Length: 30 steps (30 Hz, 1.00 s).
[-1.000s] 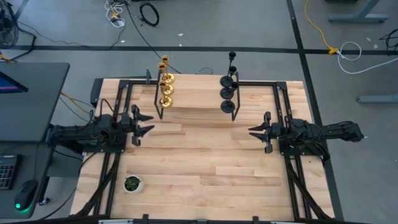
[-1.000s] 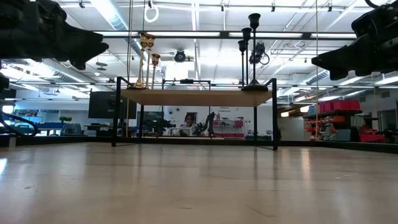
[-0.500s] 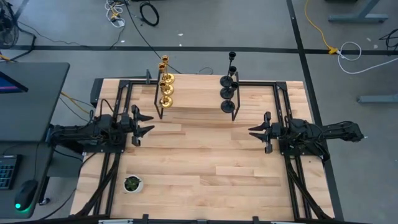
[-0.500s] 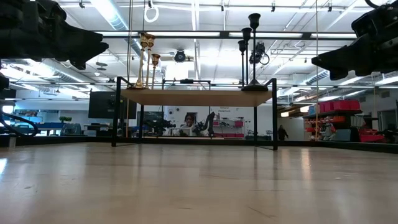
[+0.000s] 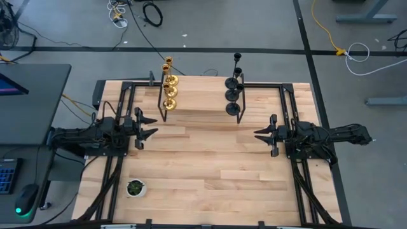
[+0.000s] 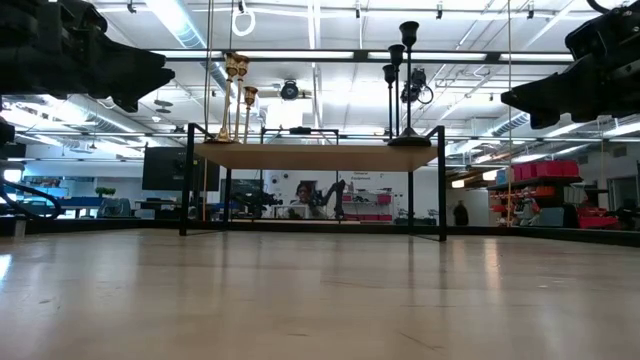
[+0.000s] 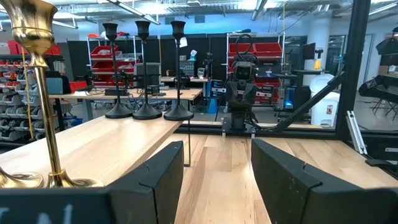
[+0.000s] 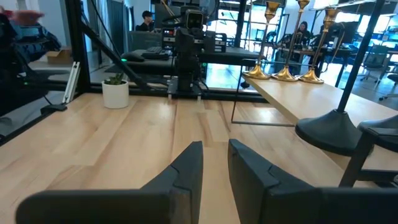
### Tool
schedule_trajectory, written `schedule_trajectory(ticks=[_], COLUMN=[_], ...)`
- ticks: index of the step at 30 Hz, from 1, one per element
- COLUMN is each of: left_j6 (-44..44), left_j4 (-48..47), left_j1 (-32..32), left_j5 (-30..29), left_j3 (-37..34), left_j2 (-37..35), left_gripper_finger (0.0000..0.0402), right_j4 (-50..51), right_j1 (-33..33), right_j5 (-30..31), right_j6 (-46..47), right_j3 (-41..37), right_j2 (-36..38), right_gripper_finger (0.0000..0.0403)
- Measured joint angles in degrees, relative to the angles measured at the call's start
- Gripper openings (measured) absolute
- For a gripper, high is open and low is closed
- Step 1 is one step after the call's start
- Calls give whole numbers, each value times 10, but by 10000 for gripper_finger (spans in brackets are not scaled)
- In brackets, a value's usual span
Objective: Pick & Place candle stick holders
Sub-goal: Return to Home Position
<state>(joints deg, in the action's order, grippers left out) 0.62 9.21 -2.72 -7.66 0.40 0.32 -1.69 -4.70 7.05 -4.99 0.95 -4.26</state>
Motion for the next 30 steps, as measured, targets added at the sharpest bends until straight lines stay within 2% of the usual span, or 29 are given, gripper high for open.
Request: schedule_trajectory(ticks=[9, 13, 17, 30], left_j6=[0, 0, 0, 0], left_j4=[-1, 0, -2, -1], left_j1=[4, 93, 130, 142], left_j5=[-2, -63, -53, -45], left_j3=[0, 0, 0, 0], left_j2=[-1, 0, 0, 0], left_gripper_finger=[190, 190, 190, 190], right_j4=[0, 0, 0, 0], right_j1=[0, 0, 0, 0], right_j5=[0, 0, 0, 0], right_j6=[0, 0, 0, 0], right_j3=[0, 0, 0, 0], right_j2=[0, 0, 0, 0], right_gripper_finger=[77, 77, 77, 77])
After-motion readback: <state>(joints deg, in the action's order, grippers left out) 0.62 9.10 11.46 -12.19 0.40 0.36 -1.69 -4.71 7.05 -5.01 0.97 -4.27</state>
